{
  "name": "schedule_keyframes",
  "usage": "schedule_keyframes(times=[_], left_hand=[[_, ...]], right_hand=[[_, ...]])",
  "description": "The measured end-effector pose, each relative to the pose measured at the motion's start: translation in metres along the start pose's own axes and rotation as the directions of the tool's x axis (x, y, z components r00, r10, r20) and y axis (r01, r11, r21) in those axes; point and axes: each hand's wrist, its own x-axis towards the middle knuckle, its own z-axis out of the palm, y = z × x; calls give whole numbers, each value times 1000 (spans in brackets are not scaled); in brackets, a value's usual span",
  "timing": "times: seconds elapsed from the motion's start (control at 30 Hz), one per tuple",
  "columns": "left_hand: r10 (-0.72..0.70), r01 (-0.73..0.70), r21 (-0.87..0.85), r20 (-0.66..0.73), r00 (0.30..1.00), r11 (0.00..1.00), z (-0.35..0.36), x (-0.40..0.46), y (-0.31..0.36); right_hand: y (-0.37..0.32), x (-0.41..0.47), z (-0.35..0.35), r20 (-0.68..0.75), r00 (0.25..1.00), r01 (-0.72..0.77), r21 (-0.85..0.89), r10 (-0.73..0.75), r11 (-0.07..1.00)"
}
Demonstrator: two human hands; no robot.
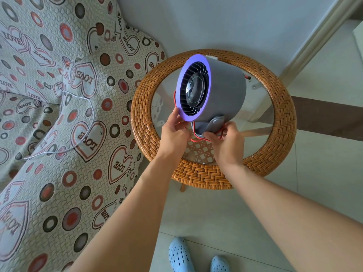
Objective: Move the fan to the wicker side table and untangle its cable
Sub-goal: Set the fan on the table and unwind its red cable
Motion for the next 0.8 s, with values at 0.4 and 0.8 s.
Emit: schedule_keyframes(times=[0.4,0.8], left_hand=[[-66,64,78,32,997,995,-2,1,6],[-108,101,112,55,993,989,1,2,6]], right_hand=[[0,4,0,-27,999,-45,8,45,999],[2,8,-2,-22,998,-58,-2,58,998]])
